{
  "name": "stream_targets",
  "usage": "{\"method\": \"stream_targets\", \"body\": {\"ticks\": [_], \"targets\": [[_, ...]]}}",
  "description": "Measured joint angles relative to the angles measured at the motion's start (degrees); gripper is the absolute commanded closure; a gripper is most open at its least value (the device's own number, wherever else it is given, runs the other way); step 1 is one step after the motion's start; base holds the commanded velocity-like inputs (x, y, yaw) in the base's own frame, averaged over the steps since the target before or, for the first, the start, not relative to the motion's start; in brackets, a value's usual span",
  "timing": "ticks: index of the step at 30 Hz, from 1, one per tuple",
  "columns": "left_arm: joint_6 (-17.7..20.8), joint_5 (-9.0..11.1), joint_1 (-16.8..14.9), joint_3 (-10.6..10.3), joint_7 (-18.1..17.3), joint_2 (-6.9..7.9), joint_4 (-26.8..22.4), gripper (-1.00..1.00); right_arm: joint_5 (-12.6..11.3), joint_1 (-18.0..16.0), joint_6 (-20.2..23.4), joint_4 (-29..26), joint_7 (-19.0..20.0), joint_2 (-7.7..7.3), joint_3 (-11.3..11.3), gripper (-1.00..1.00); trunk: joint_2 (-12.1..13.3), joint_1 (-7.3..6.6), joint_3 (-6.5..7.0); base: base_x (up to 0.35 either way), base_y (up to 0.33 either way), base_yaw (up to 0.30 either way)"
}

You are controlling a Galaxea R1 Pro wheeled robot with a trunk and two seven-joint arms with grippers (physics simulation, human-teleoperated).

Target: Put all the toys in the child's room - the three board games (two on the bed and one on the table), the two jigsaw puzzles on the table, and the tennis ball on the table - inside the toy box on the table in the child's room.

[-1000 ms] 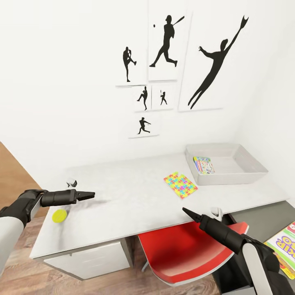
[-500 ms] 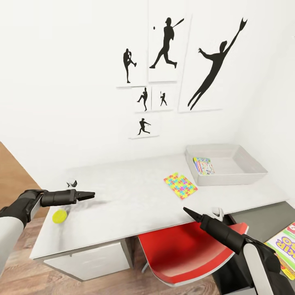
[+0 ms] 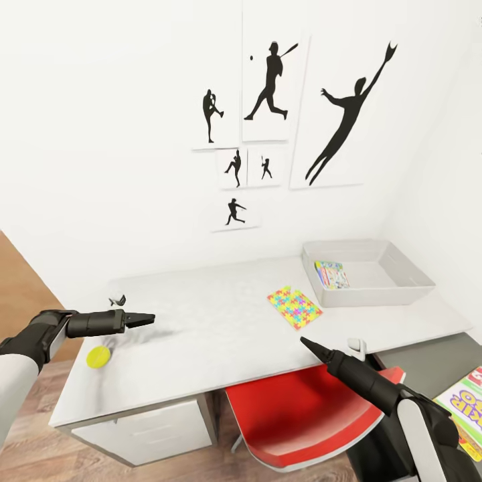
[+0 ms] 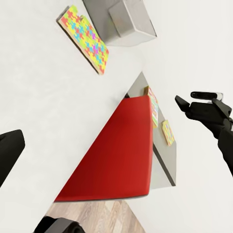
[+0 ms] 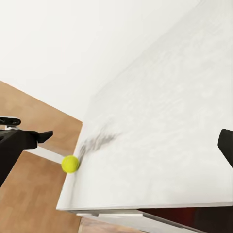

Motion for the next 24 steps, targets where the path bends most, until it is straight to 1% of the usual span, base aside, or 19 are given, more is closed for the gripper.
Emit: {"method": "stream_targets", "body": {"ticks": [24], "targets": [[-0.2,0.1,0.0,0.0,0.0,-0.05,0.0,-1.0,0.0,0.1,-0.1,0.0,0.1,-0.01,0.1,-1.0,0.0,0.0,2.28,0.0,0.0,0.0]]}}
